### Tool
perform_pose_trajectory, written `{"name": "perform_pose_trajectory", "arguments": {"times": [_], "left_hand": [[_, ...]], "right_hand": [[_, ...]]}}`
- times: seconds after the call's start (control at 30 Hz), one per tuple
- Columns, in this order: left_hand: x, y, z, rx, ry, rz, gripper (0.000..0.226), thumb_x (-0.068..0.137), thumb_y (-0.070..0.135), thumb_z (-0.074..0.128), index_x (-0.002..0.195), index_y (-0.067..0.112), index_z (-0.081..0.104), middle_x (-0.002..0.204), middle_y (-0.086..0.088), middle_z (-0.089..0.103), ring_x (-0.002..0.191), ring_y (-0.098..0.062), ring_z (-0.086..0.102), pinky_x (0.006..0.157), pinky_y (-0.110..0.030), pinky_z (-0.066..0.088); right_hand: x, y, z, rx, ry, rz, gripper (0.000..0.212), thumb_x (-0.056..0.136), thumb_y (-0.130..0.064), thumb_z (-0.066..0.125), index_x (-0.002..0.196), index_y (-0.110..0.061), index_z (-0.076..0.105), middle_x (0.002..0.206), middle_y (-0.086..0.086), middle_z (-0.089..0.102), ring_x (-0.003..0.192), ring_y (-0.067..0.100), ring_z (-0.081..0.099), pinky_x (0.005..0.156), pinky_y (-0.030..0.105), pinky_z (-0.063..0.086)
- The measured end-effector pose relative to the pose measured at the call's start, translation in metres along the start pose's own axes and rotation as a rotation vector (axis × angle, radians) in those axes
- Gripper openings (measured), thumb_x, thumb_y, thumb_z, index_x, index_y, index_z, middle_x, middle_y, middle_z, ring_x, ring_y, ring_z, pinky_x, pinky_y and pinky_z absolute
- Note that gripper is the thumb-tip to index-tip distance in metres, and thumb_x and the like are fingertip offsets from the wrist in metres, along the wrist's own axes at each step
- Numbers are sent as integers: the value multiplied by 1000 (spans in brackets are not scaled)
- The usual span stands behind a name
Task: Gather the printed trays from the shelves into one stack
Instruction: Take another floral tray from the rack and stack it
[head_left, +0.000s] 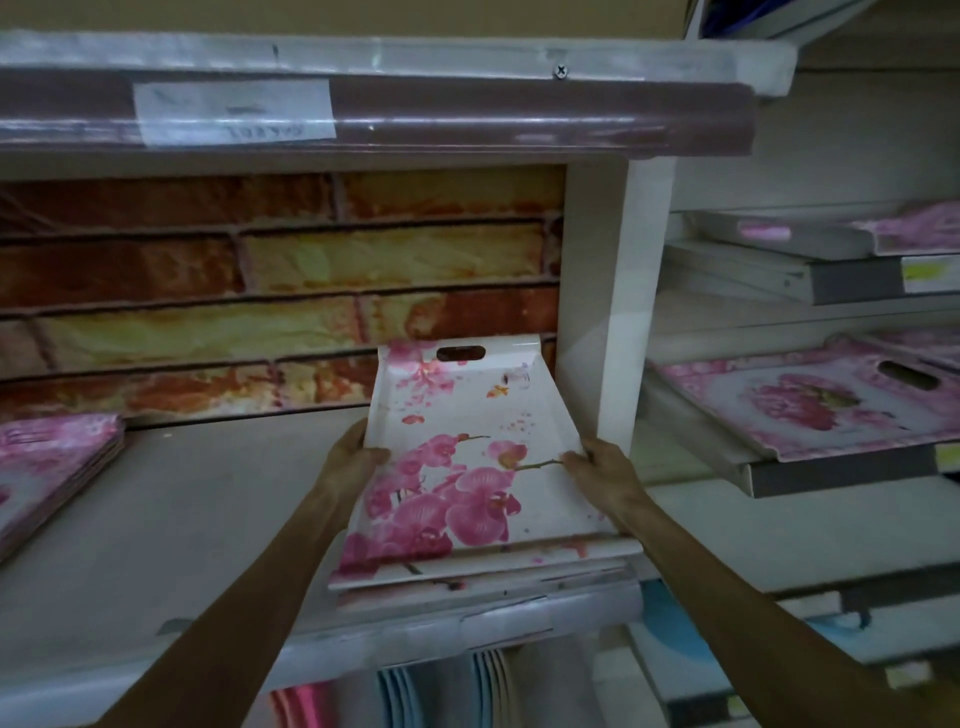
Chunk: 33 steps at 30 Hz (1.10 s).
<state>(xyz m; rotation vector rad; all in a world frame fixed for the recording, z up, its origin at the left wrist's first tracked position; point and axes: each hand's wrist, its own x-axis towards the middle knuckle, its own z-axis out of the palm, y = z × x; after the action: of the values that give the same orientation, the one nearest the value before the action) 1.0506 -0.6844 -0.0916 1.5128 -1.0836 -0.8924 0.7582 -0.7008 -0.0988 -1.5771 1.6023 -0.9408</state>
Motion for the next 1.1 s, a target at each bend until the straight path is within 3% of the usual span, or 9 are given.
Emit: {"name": "perform_pose_trajectory", "arguments": {"times": [0.17, 0.27, 0.5, 0.7, 0.83, 0.9, 0.97, 1.1], "left_hand": [[0, -19, 5, 57, 12, -10, 50, 86, -7, 48, 132, 11, 54, 118, -10, 64, 96, -27, 64, 77, -35, 53], [3, -30, 8, 111, 20, 3, 49, 87, -7, 46, 132, 10, 55, 117, -10, 65, 94, -26, 64, 73, -31, 53], [16, -42, 8, 383, 49, 60, 46, 82, -10, 43, 122, 3, 60, 105, -14, 70, 71, -20, 65, 45, -12, 47], [34, -52, 1, 569, 50, 66, 42, 82, -1, 46, 123, 0, 57, 115, -23, 64, 91, -36, 65, 74, -37, 56], [29, -30, -1, 709, 80, 141, 55, 89, 6, 55, 142, 2, 41, 137, -24, 51, 120, -42, 52, 102, -47, 44], [19, -9, 2, 631, 130, 271, 51, 91, 3, 58, 140, 2, 45, 138, -21, 52, 116, -39, 56, 99, -43, 46], [10, 11, 7, 553, 149, 399, 35, 92, 2, 58, 127, 2, 59, 129, -18, 61, 98, -29, 63, 86, -32, 48], [-11, 52, 33, 478, 38, 593, 21, 95, 8, 56, 103, 23, 68, 106, -8, 72, 82, -12, 68, 70, -7, 47]], "right_hand": [[4, 12, 11, -67, -12, -20, 31, 99, -22, 50, 123, -7, 61, 124, 14, 64, 102, 24, 59, 83, 21, 41], [7, 19, 16, -96, -10, -28, 31, 99, -20, 49, 123, -7, 62, 124, 13, 65, 111, 27, 60, 84, 19, 40], [11, 26, 23, -176, -22, -31, 28, 100, -19, 48, 114, -2, 64, 115, 15, 68, 104, 26, 62, 79, 15, 38], [11, 24, 17, -233, -73, -44, 30, 99, -25, 51, 118, -5, 62, 118, 14, 66, 100, 23, 61, 81, 18, 43], [8, 7, -14, -222, -51, -105, 41, 96, -28, 57, 128, -3, 55, 123, 10, 62, 109, 25, 61, 88, 24, 46], [5, -2, -38, -134, 59, -200, 31, 95, -24, 59, 122, -9, 60, 114, 5, 66, 105, 21, 64, 82, 15, 46], [-2, -9, -62, 6, 127, -259, 12, 95, -19, 58, 104, -14, 66, 94, 0, 69, 89, 17, 66, 71, 14, 46], [-14, -12, -106, 173, 200, -272, 9, 95, -13, 58, 94, -13, 67, 82, 0, 71, 65, 2, 65, 60, 14, 48]]}}
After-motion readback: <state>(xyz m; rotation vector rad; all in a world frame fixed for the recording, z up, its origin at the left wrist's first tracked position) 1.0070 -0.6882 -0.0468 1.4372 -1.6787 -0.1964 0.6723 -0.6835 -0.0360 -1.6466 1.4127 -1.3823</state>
